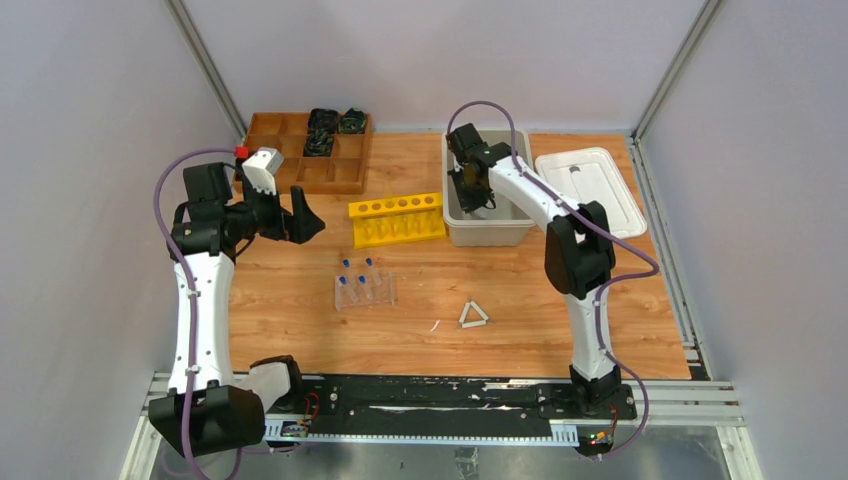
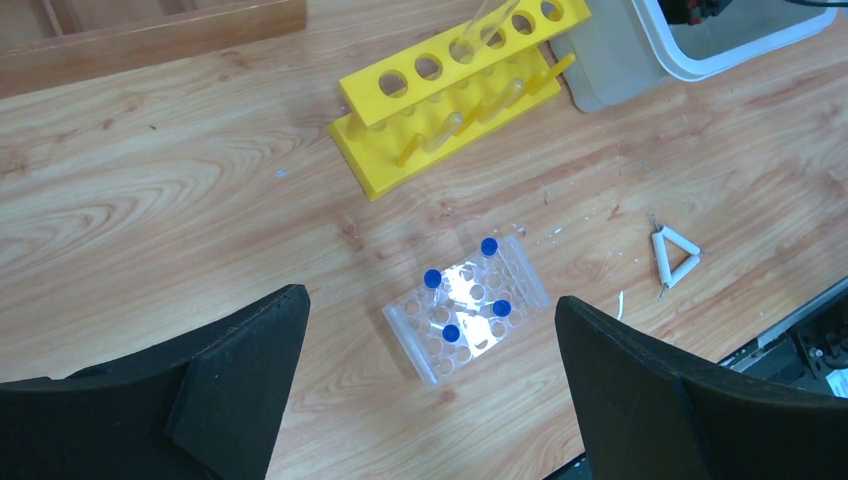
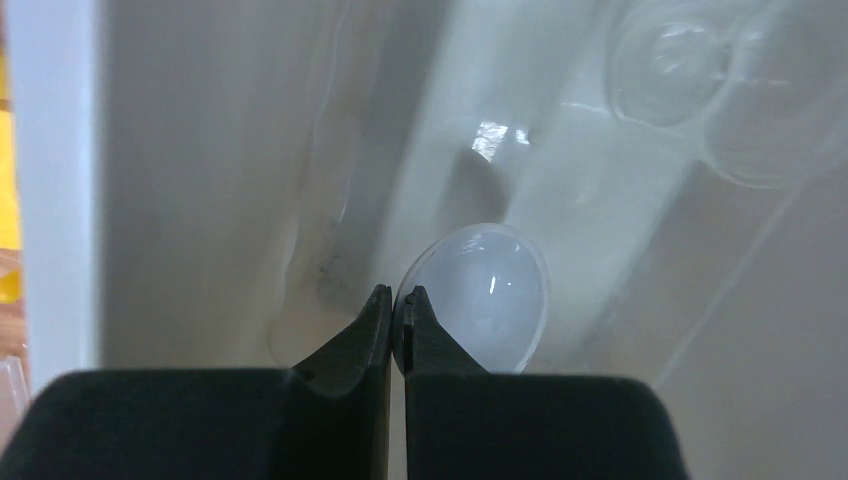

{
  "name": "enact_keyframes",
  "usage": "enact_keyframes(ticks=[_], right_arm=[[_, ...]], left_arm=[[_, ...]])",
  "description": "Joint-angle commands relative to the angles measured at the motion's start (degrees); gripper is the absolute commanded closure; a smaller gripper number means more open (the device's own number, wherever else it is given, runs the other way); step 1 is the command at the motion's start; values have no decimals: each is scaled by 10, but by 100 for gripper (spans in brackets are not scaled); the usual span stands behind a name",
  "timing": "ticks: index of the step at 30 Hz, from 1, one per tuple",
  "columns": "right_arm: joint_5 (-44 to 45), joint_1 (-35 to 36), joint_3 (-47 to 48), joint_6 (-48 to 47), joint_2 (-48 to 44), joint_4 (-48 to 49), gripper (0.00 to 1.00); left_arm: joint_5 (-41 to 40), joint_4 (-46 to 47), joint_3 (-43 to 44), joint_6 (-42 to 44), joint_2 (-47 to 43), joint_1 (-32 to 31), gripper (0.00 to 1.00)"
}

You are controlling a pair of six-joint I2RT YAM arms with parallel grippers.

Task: Organize the chemistry lab equipment

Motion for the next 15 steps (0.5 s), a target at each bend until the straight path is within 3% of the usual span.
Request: enact_keyframes(ticks=[1, 6, 13, 15], right_arm=[[-39, -1, 21, 12, 25, -8, 100], [-64, -5, 1, 36, 37, 16, 97], [-88, -11, -43, 54, -32, 74, 55], [-92, -12, -37, 54, -59, 75, 52]], left_arm=[[7, -3, -2, 7, 0, -3, 0], [7, -3, 1, 7, -2, -3, 0], [7, -3, 1, 9, -9, -3, 0], [8, -3, 1, 9, -8, -3, 0]])
